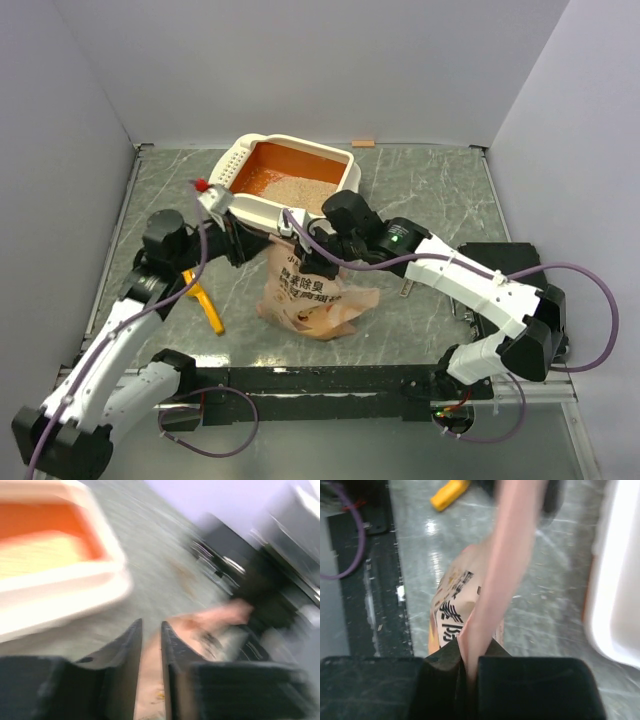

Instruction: Fill the litter box with clean litter

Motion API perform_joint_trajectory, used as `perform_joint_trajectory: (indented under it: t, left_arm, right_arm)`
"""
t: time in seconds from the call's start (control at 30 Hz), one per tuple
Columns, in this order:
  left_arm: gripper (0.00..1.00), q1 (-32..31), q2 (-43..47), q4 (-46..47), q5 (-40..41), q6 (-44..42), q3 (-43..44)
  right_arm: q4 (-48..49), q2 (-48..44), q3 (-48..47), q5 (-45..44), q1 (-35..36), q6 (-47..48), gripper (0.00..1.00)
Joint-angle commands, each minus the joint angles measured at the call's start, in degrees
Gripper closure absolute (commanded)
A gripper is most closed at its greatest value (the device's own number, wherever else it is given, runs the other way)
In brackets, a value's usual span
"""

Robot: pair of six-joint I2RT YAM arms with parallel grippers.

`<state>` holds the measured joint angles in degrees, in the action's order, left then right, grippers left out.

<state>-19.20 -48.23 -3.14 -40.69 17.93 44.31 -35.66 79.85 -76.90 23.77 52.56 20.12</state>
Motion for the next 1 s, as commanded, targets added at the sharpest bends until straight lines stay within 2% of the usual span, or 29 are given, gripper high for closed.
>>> perform_joint_trajectory:
  t: [0.0,0.03,0.1,0.17,0.33,0.43,0.63,0.8,0.97]
  left_arm:
    - [0.60,0.92,12.25,-5.30,37.75,-0.10,3.86]
    - [0.56,0.92,17.50,-5.56,40.48,0.00,2.28]
    - [0.52,0.83,22.19,-6.00,49.17,0.26,0.34]
    - [0.51,0.92,27.82,-7.05,51.40,0.00,-2.21]
    - [0.50,0.92,33.28,-7.68,52.99,0.52,-7.22]
    - [0.52,0.92,31.45,-9.78,52.81,0.52,-5.56]
    - [0.56,0.92,28.54,-12.42,53.08,0.26,-4.41]
    - [0.53,0.83,30.03,-11.72,52.99,0.35,-5.29]
    - [0.54,0.92,29.25,-11.80,52.73,0.35,-4.94]
  right_arm:
    - [3.41,-4.27,-12.02,-7.50,4.30,-0.70,1.00]
    - [2.71,-3.92,-13.78,-10.73,5.01,-0.43,1.00]
    - [0.78,-2.69,-18.79,-12.60,7.29,0.53,1.00]
    - [-1.51,-0.42,-24.57,-13.75,8.26,0.89,1.00]
    - [-6.61,5.04,-33.39,-15.51,12.91,2.38,1.00]
    - [-2.69,8.20,-30.95,-14.37,13.80,0.45,1.00]
    - [5.50,19.70,-19.26,-19.63,15.29,-4.03,1.00]
    - [7.80,19.82,-18.45,-25.68,16.35,-4.74,1.00]
    - [5.25,17.01,-24.69,-32.91,16.35,-2.11,1.00]
